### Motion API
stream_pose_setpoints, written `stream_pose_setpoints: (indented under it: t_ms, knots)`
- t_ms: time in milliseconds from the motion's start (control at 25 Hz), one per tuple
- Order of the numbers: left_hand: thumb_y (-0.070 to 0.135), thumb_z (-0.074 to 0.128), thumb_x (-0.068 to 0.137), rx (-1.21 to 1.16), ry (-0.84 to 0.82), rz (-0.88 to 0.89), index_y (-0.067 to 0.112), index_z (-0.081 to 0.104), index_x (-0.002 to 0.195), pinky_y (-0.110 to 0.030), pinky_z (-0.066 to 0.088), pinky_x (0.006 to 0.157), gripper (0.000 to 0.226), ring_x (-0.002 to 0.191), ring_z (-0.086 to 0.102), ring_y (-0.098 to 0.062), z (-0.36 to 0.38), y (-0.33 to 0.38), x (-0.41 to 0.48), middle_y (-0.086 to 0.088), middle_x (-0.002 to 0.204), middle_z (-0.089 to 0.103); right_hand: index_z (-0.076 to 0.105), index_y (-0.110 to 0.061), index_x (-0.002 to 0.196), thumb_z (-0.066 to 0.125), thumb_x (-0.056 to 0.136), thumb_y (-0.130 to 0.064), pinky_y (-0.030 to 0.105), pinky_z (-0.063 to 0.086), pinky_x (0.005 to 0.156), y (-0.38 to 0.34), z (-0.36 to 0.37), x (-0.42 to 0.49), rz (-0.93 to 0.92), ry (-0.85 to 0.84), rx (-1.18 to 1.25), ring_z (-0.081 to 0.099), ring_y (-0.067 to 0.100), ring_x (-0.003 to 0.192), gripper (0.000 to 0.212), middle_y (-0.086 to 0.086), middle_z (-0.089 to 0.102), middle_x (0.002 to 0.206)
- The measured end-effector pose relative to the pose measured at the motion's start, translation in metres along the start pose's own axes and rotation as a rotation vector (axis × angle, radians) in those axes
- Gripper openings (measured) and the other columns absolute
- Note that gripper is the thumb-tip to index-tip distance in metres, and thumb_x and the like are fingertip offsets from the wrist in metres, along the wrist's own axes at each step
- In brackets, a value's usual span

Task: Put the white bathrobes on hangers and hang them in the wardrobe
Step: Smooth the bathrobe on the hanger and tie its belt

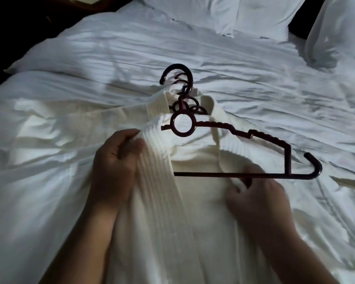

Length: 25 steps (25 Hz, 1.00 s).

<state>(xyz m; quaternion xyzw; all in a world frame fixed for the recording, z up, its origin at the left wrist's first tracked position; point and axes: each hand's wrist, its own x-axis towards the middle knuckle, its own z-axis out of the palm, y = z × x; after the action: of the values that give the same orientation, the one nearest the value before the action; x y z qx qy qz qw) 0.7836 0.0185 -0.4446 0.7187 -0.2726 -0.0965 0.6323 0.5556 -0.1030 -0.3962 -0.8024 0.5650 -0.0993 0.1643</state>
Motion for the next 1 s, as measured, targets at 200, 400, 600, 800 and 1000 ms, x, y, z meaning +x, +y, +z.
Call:
stream_pose_setpoints:
  t_ms: [200, 400, 600, 800, 1000]
  knots:
    - [0.001, 0.072, 0.09, -0.003, 0.01, 0.128, 0.024, 0.075, 0.112, -0.02, 0.05, 0.092, 0.032, 0.098, 0.067, -0.003, 0.002, 0.003, -0.004, 0.005, 0.101, 0.072, 0.073, -0.011, 0.082, 0.084, 0.071, -0.016, 0.034, 0.054, 0.057, 0.026, -0.036, 0.014, 0.461, -0.219, 1.096, 0.064, 0.025, 0.061, 0.017, 0.01, 0.067, 0.074]
    - [-0.011, 0.074, 0.083, 0.036, 0.041, 0.197, 0.021, 0.074, 0.113, -0.014, 0.045, 0.087, 0.043, 0.094, 0.063, -0.004, 0.003, -0.004, -0.004, -0.006, 0.099, 0.067, 0.067, -0.001, 0.127, 0.068, 0.082, -0.035, 0.061, 0.048, 0.102, 0.028, -0.084, 0.018, 0.53, -0.511, 1.471, 0.063, 0.043, 0.12, 0.056, 0.025, 0.061, 0.136]
    - [0.002, 0.063, 0.086, 0.307, 0.097, 0.307, 0.023, 0.074, 0.12, -0.037, 0.053, 0.083, 0.042, 0.094, 0.066, -0.021, 0.01, -0.014, -0.005, 0.0, 0.103, 0.066, 0.069, -0.028, 0.08, 0.076, 0.071, -0.058, 0.044, 0.057, 0.06, 0.002, -0.088, -0.006, 0.025, 0.336, 0.425, 0.065, 0.026, 0.062, 0.032, -0.002, 0.066, 0.065]
    - [0.014, 0.071, 0.087, 0.382, 0.127, 0.306, 0.017, 0.077, 0.116, -0.046, 0.055, 0.088, 0.03, 0.1, 0.067, -0.026, 0.011, -0.007, -0.003, -0.005, 0.116, 0.065, 0.077, -0.025, 0.077, 0.079, 0.089, -0.024, 0.02, 0.053, 0.067, -0.031, -0.043, -0.037, -0.291, -0.043, 0.674, 0.071, 0.007, 0.071, 0.013, -0.005, 0.076, 0.076]
    - [0.053, 0.075, 0.076, 0.626, -0.003, 0.282, 0.029, 0.068, 0.083, -0.046, 0.047, 0.083, 0.027, 0.087, 0.062, -0.024, 0.008, 0.019, -0.012, 0.01, 0.084, 0.061, 0.024, -0.027, 0.162, 0.03, 0.097, -0.058, 0.035, 0.013, 0.126, -0.006, 0.008, -0.013, -0.416, -0.075, -0.003, 0.0, 0.012, 0.158, 0.072, -0.011, 0.008, 0.171]
